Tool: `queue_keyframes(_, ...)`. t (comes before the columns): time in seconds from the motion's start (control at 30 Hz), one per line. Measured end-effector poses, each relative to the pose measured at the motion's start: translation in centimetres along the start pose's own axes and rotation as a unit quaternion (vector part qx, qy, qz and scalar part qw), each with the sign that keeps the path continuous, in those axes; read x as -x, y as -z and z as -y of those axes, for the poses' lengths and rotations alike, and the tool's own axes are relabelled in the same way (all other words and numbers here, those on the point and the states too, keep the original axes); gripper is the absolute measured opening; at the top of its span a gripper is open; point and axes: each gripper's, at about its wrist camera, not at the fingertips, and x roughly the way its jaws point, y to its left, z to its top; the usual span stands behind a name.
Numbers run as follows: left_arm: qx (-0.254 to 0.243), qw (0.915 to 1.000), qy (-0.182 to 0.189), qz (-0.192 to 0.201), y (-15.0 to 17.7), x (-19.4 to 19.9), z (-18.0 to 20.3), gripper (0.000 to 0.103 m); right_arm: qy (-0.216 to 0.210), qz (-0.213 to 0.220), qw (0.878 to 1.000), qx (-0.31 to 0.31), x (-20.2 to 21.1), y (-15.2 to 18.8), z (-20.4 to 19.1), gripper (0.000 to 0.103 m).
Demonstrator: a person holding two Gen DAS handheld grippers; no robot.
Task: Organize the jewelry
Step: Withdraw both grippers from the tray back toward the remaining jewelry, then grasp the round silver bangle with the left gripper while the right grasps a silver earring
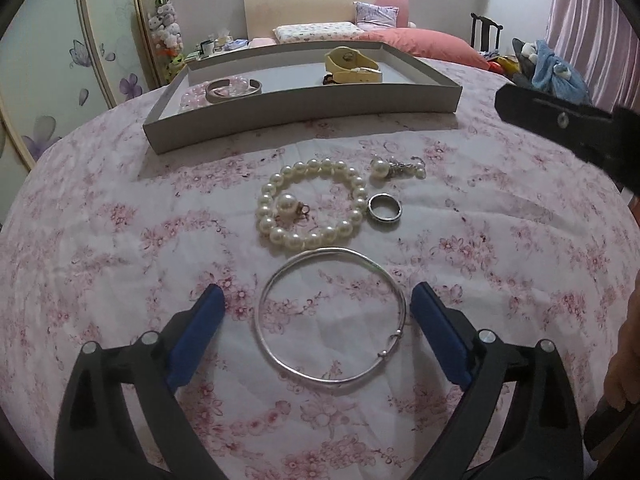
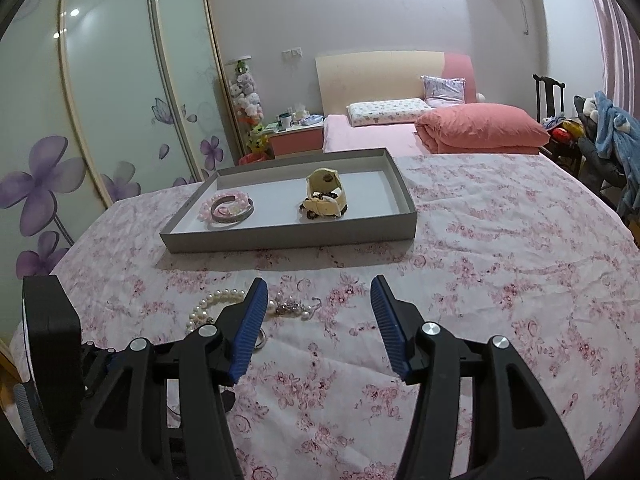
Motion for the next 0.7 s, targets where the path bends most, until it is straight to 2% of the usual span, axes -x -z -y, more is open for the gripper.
queue_keyframes(0.1, 0.004, 1.0, -0.001, 0.006, 0.0, 0.3, -0.4, 0.072, 0.001, -0.005, 1.0, 0.002, -0.3, 0.2, 0.0, 0.055)
queue_keyframes(0.37, 0.034, 0.9991, -0.025, 0.003, -0.3, 0.4, -3.7, 0.072, 0.01, -0.03, 0.999, 0.019, -1.9, 0.1, -0.4, 0.052)
queue_keyframes(0.53, 0.074, 0.9957, -0.055, -0.003, -0.6, 0.3, -7.3, 0.072, 0.003, -0.083, 0.996, 0.03, -4.6, 0.3, -0.7, 0.039)
queue_keyframes(0.7, 0.101, 0.9925, -0.069, -0.003, -0.7, 0.3, -9.8, 0.072, -0.01, -0.134, 0.99, 0.052, -6.9, 0.9, -1.4, 0.038)
